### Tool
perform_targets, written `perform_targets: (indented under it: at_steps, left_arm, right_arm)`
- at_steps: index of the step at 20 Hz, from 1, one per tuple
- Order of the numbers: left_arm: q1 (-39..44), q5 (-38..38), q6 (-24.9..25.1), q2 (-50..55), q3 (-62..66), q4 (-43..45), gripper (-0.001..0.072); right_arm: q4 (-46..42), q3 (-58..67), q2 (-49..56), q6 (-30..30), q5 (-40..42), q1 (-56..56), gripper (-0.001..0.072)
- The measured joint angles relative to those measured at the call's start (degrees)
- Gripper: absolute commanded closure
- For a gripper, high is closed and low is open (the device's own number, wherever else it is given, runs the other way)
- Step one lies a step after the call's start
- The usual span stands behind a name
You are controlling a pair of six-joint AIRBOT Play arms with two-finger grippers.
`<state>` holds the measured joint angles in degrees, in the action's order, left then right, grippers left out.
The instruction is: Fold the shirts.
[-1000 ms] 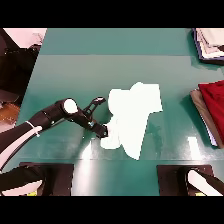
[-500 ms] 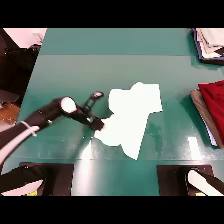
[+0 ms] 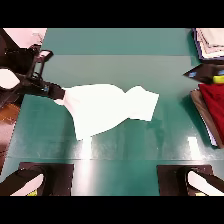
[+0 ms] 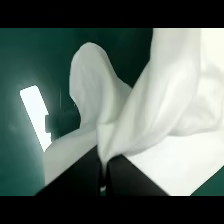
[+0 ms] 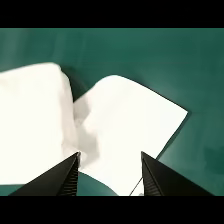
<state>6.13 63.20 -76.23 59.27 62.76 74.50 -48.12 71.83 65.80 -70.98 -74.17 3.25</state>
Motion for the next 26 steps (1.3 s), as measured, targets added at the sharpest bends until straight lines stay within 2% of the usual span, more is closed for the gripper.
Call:
perform_targets:
  at_steps: [4,9,15,16,17,18,22,26]
  left_arm:
    - [-1.4,0.6,-0.1,-0.6,0.8,0.3,0.0683]
    - [-1.9,1.1,-0.3,-0.7,1.0,0.1,0.0683]
    - [-1.9,1.2,-0.3,-0.8,1.1,0.1,0.0683]
    - [-1.9,1.2,-0.3,-0.8,1.1,0.0,0.0683]
    - [-1.9,1.2,-0.3,-0.8,1.1,0.0,0.0683]
    - [-1.9,1.2,-0.3,-0.8,1.1,0.0,0.0683]
    - [-1.9,1.4,-0.3,-0.8,1.4,0.1,0.0684]
    - [-1.9,1.9,-0.3,-1.2,8.1,2.9,0.0683]
  right_arm:
    - [0.0,2.2,11.7,4.7,3.9,-8.4,0.0260]
    - [-0.1,14.9,30.0,8.2,5.2,-15.7,0.0261]
    - [-0.3,30.1,46.5,9.4,1.2,-20.2,0.0264]
    - [-0.8,32.2,48.4,9.4,-0.1,-20.9,0.0336]
    - [-1.8,34.1,50.0,9.4,-1.4,-21.6,0.0545]
    - [-3.3,35.8,51.4,9.4,-2.9,-22.3,0.0694]
    - [-7.3,40.9,53.0,9.0,-6.3,-23.6,0.0696]
    - [-10.8,44.6,45.8,5.5,-5.0,-21.4,0.0696]
